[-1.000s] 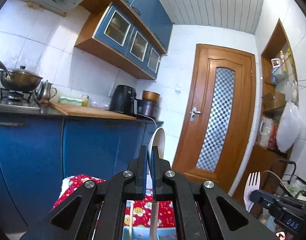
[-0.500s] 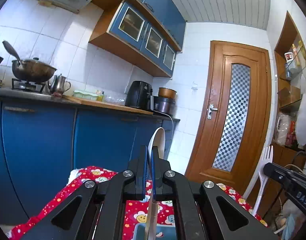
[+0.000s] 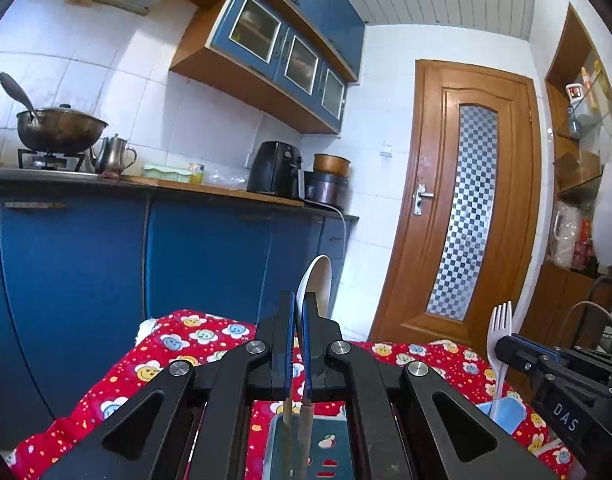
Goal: Organize utensils
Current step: 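Lift the spoon and fork and lower them into the caddy with both tools, then open both tools to release the spoon and fork in the caddy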
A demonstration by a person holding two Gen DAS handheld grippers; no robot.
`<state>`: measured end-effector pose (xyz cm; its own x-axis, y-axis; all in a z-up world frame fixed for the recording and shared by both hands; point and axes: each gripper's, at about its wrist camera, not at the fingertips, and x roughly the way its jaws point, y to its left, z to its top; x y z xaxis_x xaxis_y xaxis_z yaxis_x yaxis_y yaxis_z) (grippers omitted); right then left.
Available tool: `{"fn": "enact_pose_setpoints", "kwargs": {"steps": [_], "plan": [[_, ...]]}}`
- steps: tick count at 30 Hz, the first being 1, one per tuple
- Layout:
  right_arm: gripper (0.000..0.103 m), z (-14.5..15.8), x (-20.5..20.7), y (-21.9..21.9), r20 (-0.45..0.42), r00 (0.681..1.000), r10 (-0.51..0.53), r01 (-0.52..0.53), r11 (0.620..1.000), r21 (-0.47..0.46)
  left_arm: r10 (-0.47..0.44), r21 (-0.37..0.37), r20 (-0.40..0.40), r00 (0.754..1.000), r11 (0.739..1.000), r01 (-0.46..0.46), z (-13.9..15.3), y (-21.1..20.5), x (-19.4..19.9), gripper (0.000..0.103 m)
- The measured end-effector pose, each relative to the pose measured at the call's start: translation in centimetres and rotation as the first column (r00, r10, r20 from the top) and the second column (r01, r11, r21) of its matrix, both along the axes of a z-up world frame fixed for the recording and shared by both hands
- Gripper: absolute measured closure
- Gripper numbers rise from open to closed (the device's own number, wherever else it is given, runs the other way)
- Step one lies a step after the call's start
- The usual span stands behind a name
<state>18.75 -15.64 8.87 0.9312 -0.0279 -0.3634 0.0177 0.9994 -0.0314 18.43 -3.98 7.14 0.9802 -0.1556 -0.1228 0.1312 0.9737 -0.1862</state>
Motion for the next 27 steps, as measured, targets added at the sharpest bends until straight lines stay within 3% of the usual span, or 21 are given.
{"fn": "enact_pose_setpoints", "kwargs": {"steps": [18, 27], "plan": [[0.095, -0.1, -0.2, 0.2, -0.026, 0.999, 0.045, -0.043, 0.997, 0.058, -0.091, 0.030, -0.053, 0.994, 0.995, 0.092, 0.5, -0.8, -0.5, 0.098], [0.083, 0.9, -1.0, 0.4, -0.009, 0.997, 0.071, -0.070, 0.993, 0.097, -0.126, 0.020, -0.062, 0.990, 0.992, 0.127, 1.5, -0.9, -1.3, 0.083]]}}
